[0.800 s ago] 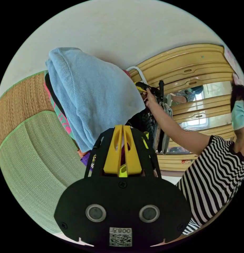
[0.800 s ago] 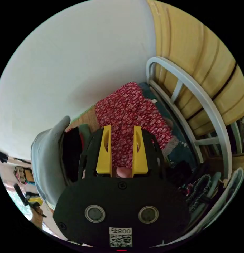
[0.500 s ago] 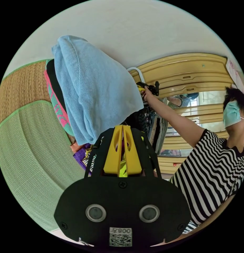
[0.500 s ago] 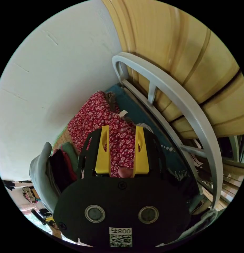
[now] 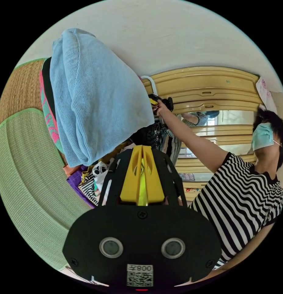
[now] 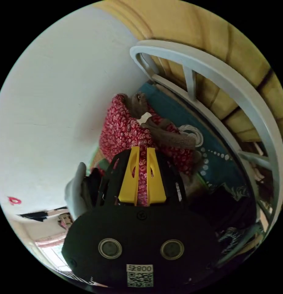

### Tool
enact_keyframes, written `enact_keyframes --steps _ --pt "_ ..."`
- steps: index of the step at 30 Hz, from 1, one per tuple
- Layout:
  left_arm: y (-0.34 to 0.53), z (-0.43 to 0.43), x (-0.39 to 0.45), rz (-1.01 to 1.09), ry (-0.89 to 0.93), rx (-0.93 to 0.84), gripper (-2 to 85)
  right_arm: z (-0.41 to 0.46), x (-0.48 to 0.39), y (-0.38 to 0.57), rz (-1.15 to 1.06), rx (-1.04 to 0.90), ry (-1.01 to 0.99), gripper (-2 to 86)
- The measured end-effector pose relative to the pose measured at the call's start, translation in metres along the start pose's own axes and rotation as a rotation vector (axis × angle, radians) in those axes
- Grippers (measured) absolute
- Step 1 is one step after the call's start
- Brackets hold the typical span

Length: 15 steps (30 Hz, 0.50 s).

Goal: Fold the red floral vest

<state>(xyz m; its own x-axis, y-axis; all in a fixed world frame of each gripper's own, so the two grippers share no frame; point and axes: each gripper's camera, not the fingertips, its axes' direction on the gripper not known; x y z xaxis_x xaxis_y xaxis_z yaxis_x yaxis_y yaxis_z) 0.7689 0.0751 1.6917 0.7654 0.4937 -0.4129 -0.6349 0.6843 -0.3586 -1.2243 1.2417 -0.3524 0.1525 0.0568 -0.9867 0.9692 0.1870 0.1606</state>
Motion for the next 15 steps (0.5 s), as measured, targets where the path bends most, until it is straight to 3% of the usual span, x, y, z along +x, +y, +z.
enact_keyframes --steps 3,6,15 --pt "0.016 -0.026 0.017 0.011 0.027 0.024 0.1 -0.036 0.011 0.025 0.036 0.075 -0.290 2.8" --pt "0.035 -0.055 0.036 0.030 0.048 0.047 0.0 -0.072 0.005 0.053 -0.002 0.146 -0.452 2.4" --pt "0.116 -0.157 0.095 0.074 0.094 0.130 0.0 -0.215 -0.075 0.143 -0.287 0.383 -0.636 1.6"
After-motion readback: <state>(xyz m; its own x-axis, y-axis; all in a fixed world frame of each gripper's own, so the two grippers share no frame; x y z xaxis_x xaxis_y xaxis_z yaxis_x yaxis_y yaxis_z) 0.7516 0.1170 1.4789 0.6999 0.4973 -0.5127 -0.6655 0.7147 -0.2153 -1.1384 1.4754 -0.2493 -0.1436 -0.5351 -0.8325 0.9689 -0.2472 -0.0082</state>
